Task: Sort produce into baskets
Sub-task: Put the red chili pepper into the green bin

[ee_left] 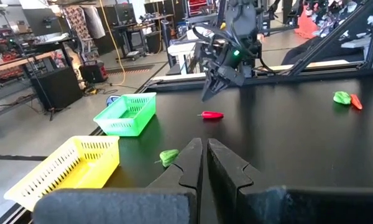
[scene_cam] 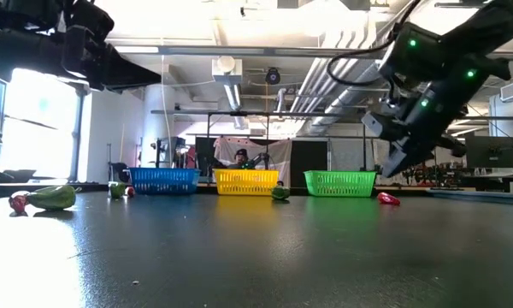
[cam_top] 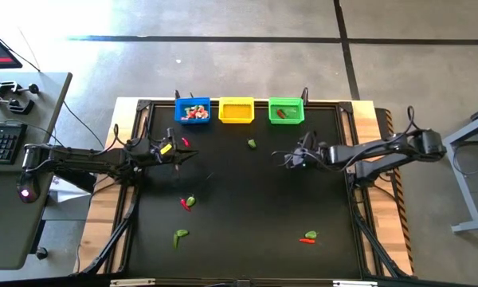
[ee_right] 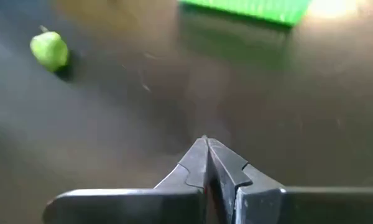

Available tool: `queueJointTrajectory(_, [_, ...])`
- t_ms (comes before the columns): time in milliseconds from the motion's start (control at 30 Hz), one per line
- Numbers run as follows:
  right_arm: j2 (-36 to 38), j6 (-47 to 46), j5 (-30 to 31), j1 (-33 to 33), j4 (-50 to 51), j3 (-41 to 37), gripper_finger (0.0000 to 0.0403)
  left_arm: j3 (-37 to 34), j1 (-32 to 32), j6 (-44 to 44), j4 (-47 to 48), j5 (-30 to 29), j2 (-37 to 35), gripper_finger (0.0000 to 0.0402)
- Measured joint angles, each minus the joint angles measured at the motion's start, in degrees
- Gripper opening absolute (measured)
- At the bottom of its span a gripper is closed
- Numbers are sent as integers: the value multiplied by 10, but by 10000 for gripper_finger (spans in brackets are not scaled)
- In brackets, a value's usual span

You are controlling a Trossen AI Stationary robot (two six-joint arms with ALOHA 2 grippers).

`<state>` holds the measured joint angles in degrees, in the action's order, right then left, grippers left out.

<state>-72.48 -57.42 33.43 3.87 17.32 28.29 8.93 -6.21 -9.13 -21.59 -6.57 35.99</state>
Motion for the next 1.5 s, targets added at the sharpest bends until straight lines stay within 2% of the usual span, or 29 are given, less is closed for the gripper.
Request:
queueJointTrajectory(167, [-28,-21,-22,-2,-10,0,25,0,0,1,5,0,0,9])
queueJointTrajectory(433, [-83,-17,-28,-2,-55,0,132,0,0,0,6,0,0,9])
queueJointTrajectory(567, [-99,-19,-37,-1,-63,0,155,0,0,0,7,0,0,9])
queueJointTrajectory(700, [-105,-16,-34,-1,-63,0,126,0,0,0,8,-1,0,9])
queueJointTrajectory(900, [-105,50,-9,14,-65,25,18,0,0,0,8,-1,0,9])
queueJointTrajectory(1067, [-105,174,-3,74,-84,92,26,0,0,1,8,-1,0,9])
queueJointTrajectory(1267, [-108,320,-8,201,-123,169,7,0,0,11,8,-1,0,9])
queueJointTrajectory(1400, [-149,370,-77,278,-123,209,10,0,0,15,10,-1,0,9])
queueJointTrajectory(1500, [-197,400,-105,314,-123,234,10,0,0,16,10,-2,0,9])
